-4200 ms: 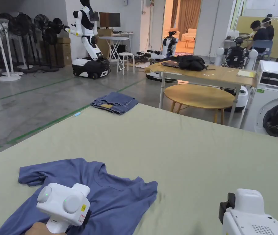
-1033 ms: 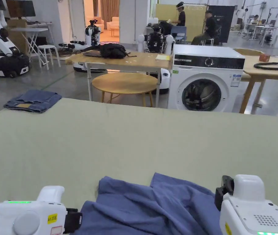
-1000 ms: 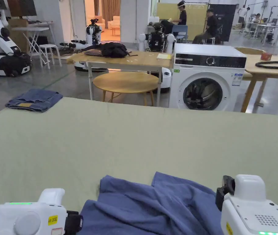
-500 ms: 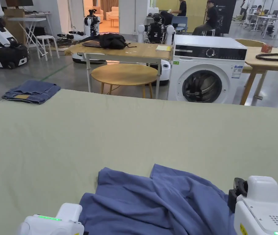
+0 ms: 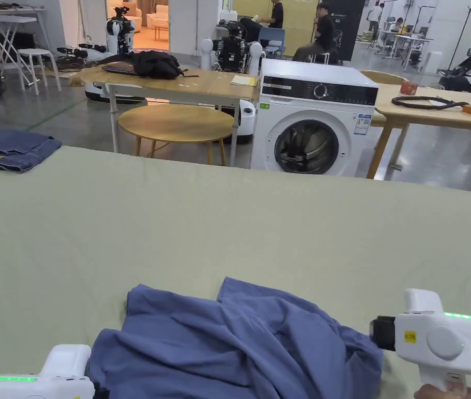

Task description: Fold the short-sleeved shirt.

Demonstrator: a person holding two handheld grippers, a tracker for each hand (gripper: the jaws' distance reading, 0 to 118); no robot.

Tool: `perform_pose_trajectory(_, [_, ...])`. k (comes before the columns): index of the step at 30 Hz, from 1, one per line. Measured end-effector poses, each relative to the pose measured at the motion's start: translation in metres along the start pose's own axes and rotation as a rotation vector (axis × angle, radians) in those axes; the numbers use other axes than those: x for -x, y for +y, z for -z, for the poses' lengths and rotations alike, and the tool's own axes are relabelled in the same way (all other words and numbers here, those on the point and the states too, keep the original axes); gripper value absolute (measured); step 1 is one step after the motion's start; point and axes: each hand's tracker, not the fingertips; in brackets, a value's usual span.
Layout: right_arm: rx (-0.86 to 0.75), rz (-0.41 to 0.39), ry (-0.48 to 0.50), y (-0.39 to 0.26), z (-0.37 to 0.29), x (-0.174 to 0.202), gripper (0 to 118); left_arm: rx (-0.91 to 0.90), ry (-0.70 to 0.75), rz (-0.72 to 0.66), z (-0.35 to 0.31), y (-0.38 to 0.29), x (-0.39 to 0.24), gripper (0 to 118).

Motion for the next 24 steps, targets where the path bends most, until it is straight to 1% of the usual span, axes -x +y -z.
perform_pose_trajectory(2, [0.069,-0.029,-0.041,-0.003,0.024,0.001,67,0.005,0.001,0.007,0.001,0.0,-0.002,0])
perform_pose_trajectory(4, [0.115,-0.025,-0.015,-0.008,0.044,0.0,67,-0.003,0.006,0.014,0.001,-0.002,-0.005,0])
perform_pose_trajectory(6, [0.155,-0.007,-0.015,-0.016,0.053,0.003,66,-0.002,0.008,0.016,0.001,-0.003,-0.005,0])
perform_pose_trajectory(7, [0.139,0.002,-0.015,-0.019,0.052,0.003,54,-0.001,0.009,0.017,0.0,-0.004,-0.005,0])
perform_pose_trajectory(8, [0.084,0.004,-0.013,-0.02,0.046,0.003,25,-0.003,0.011,0.018,-0.001,-0.005,-0.005,0])
perform_pose_trajectory(9, [0.052,-0.007,0.007,-0.02,0.042,0.004,0,-0.005,0.014,0.019,-0.002,-0.006,-0.006,0])
perform_pose_trajectory(12, [0.046,0.006,0.038,-0.022,0.037,0.006,0,-0.01,0.018,0.027,-0.003,-0.005,-0.005,0])
perform_pose_trajectory(13, [0.024,-0.011,0.079,-0.021,0.034,0.006,0,-0.017,0.017,0.032,-0.005,-0.005,-0.005,0])
perform_pose_trajectory(14, [-0.012,-0.045,0.072,-0.02,0.024,0.009,0,-0.036,0.025,0.031,-0.008,-0.004,-0.005,0])
perform_pose_trajectory(15, [-0.054,-0.089,0.029,-0.019,0.017,0.011,0,-0.048,0.03,0.024,-0.012,-0.001,-0.004,0])
perform_pose_trajectory(16, [-0.081,-0.091,0.024,-0.015,0.008,0.012,0,-0.072,0.024,0.018,-0.016,0.002,-0.001,0])
perform_pose_trajectory(18, [-0.122,-0.052,0.084,-0.008,-0.007,0.007,0,-0.105,0.017,0.012,-0.025,0.008,0.001,0])
perform_pose_trajectory(19, [-0.147,-0.046,0.087,-0.004,-0.014,0.008,0,-0.119,0.017,0.013,-0.03,0.011,0.003,0])
perform_pose_trajectory(21, [-0.199,-0.077,0.055,0.006,-0.03,0.012,0,-0.158,0.022,0.019,-0.043,0.021,0.006,0])
perform_pose_trajectory(24, [-0.283,-0.092,0.056,0.022,-0.062,0.015,0,-0.253,0.015,0.005,-0.07,0.04,0.014,0])
